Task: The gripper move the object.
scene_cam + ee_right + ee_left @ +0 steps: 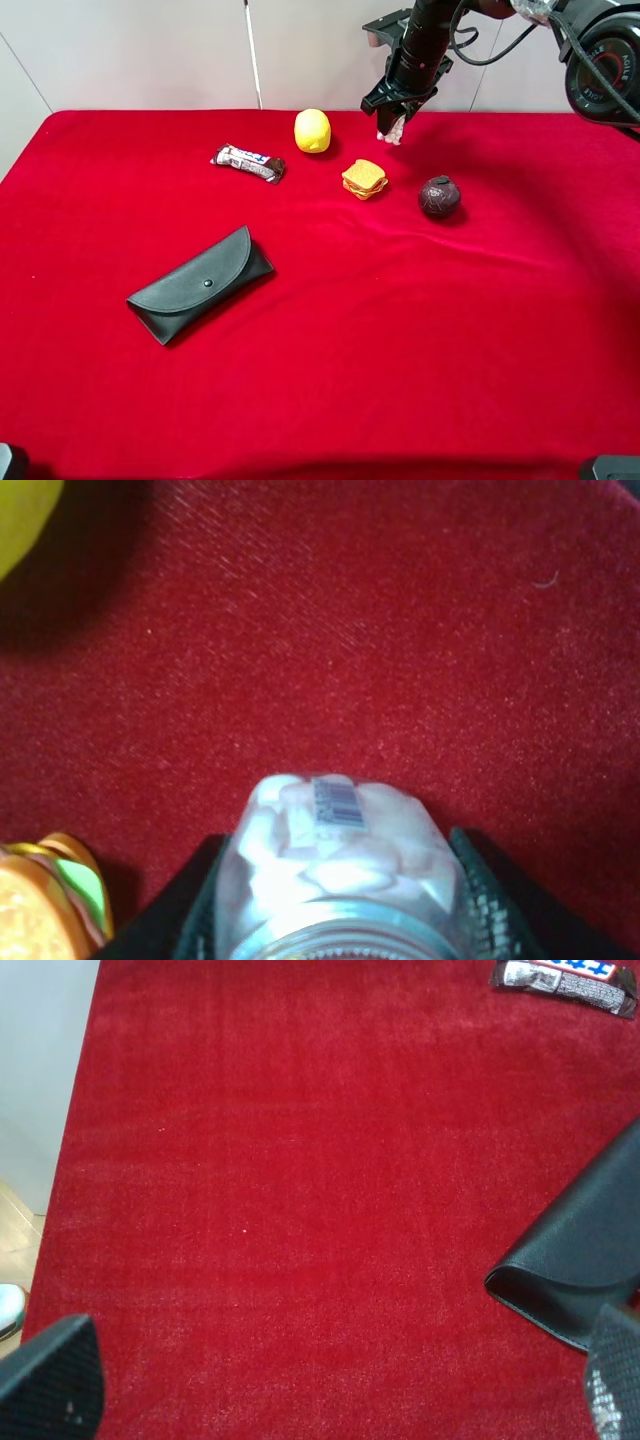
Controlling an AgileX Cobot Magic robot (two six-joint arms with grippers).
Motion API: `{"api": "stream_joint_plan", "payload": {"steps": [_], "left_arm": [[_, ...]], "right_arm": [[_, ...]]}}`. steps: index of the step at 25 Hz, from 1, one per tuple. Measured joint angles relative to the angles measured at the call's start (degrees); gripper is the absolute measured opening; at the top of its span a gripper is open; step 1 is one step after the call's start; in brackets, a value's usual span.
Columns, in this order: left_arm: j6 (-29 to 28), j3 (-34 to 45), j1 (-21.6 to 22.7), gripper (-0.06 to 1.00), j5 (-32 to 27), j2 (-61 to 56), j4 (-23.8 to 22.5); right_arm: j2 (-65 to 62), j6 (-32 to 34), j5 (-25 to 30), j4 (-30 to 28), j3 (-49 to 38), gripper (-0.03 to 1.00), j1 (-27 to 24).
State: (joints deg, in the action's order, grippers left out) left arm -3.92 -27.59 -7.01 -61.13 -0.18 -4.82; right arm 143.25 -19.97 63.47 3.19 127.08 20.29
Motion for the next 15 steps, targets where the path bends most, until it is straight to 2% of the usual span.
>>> {"api": "stream_joint_plan", "payload": {"steps": [15], "left_arm": [[0.0,0.0,0.0,0.95,0.0,0.0,0.0]], "right_arm": [[2.7,-0.1,-0.1,0.6,0.3,0.33,0.0]]}}
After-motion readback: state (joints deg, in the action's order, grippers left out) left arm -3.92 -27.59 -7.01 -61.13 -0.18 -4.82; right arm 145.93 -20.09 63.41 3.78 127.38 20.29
